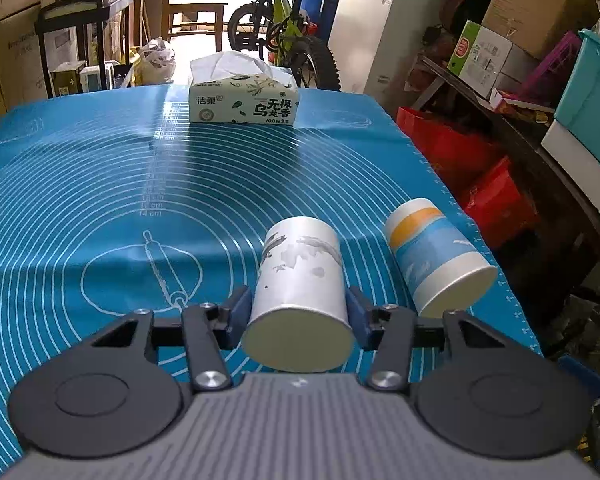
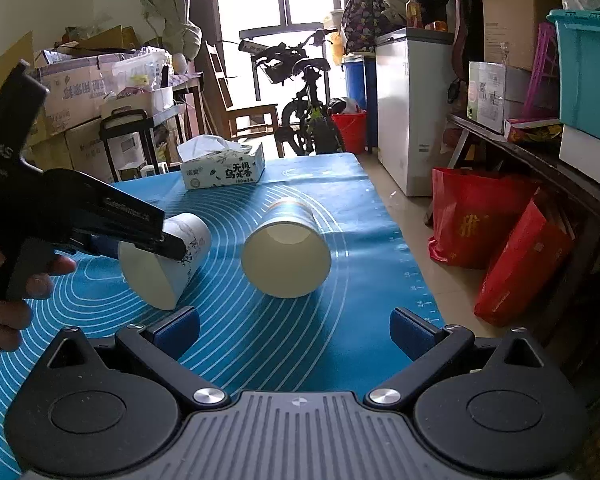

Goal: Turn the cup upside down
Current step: 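Lift the grey-printed cup with the left gripper toward the right gripper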

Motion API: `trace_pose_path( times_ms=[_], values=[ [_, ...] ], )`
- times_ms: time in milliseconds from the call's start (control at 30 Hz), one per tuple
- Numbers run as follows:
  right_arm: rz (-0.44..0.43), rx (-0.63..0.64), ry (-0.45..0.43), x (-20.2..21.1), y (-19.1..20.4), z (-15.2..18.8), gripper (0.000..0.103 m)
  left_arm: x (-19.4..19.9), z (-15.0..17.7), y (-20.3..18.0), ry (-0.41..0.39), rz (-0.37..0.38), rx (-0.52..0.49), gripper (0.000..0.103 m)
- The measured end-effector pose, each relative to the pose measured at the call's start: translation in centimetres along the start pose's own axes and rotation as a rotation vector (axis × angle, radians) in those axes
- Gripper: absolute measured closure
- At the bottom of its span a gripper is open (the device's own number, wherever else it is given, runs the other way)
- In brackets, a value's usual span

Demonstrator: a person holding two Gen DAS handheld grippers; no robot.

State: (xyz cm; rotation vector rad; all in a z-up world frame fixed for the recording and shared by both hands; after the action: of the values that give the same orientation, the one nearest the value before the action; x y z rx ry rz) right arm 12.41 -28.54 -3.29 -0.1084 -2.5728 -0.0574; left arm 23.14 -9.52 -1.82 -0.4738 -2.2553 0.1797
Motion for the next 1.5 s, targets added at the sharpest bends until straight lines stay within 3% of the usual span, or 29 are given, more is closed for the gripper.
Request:
trace_pose_path(
  times_ms=[333,567,767,800,1000,1133,1500],
  values=[
    [-0.006,-0.005,-0.002,1.1,0.4,0.0,0.000,4.8,2.0,0.3,0.000,-0.026,-0.038,0.051],
    [-0.039,0.006,-0.012,3.5,1.7,0.1,0.000,8.7,4.8,1.9,0.019,-0.110,-0.010,0.050],
    [-0.069,0.042,0.004,5.0,3.4,0.9,0.000,8.4,6.4,4.2,0.082,-0.121,0.081,0.046],
    [-0.071,0.050,0.008,5.2,3.7,1.0,0.000,8.2,6.7,4.4,0.083,-0.117,0.080,0.042],
    [-0.073,0.070,0.022,5.8,4.5,1.5,0.000,7.8,6.9,4.0,0.076,-0.101,0.055,0.039],
    [-0.071,0.072,0.024,6.0,4.6,1.5,0.000,8.1,7.6,3.9,0.069,-0.098,0.038,0.026],
    [-0.076,0.083,0.029,6.1,4.9,1.5,0.000,8.4,7.6,4.0,0.063,-0.102,0.026,0.021]
  ],
)
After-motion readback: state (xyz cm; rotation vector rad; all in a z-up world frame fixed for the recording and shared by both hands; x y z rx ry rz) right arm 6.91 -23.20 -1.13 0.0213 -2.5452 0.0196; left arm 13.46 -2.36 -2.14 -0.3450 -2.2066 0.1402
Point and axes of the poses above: each gripper's, at about its wrist camera, not at the fingertips, and x roughly against the way its jaws point, y to its left, z to its underside, the point moved 1 cm from there along -x, roughly the way its jaws point, and after that the axes turned 9 degrees about z, right-handed, at the moved point
